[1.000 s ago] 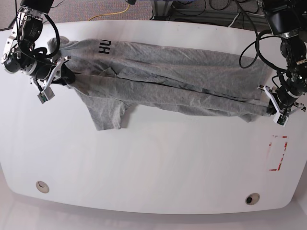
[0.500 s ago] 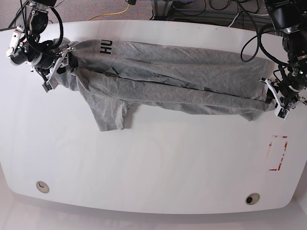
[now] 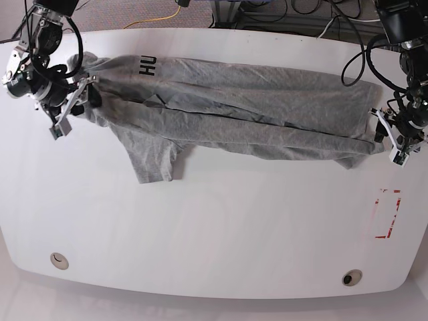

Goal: Layout the t-shirt on the table in an organized manner, then fold the t-shirt properly
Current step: 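Open both grippers, releasing the folded shirt edge, then grasp the loose sleeve fabric beside the lettering with the right gripper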

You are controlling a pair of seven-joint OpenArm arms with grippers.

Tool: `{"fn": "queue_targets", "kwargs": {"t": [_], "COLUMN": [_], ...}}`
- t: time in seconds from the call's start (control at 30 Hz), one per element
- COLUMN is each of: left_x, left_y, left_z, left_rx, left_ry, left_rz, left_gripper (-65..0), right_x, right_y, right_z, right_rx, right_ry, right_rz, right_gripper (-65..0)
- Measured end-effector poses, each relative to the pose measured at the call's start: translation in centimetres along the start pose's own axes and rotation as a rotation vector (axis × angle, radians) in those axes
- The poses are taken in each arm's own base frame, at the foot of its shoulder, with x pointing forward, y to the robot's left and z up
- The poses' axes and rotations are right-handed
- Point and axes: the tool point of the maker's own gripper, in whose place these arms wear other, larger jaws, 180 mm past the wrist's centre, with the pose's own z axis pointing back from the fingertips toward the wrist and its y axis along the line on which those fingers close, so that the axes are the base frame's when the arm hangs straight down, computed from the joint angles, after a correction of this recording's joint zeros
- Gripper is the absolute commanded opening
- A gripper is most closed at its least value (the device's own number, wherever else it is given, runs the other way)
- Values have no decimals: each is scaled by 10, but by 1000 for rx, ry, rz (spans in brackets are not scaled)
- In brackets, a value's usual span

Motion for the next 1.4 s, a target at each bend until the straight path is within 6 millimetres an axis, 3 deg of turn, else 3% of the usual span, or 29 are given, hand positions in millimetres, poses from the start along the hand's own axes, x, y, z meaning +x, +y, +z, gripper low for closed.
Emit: {"fn": "queue_targets", "kwargs": {"t": [0.1, 0.27, 0.43, 0.7, 0.9, 1.23, 1.4], "left_x": [7, 21, 28, 50, 53, 52, 52], "left_y": [6, 13, 19, 22, 13, 15, 15], "left_z": [1, 3, 8, 10, 6, 6, 6], "left_rx": [15, 27, 52, 62, 45, 49, 49], "left_ry": [-13, -54, -65, -124, -134, -132, -132], "left_rz": [-2, 9, 4, 8, 22, 20, 20], "left_gripper": [-264, -264, -264, -264, -264, -264, -264], "right_x": [25, 58, 76, 89, 105, 95, 92], "right_y": [-3, -17, -26, -12, -5, 26, 29], "right_z": [8, 12, -13, -55, -70, -116, -122], "right_rx": [11, -1, 72, 217, 281, 385, 386], "right_ry": [-90, -190, -233, -244, -298, -221, -204], "right_rz": [-7, -35, -154, -301, -368, -414, -395], "right_gripper": [-336, -336, -312, -113, -105, -105, -105]}}
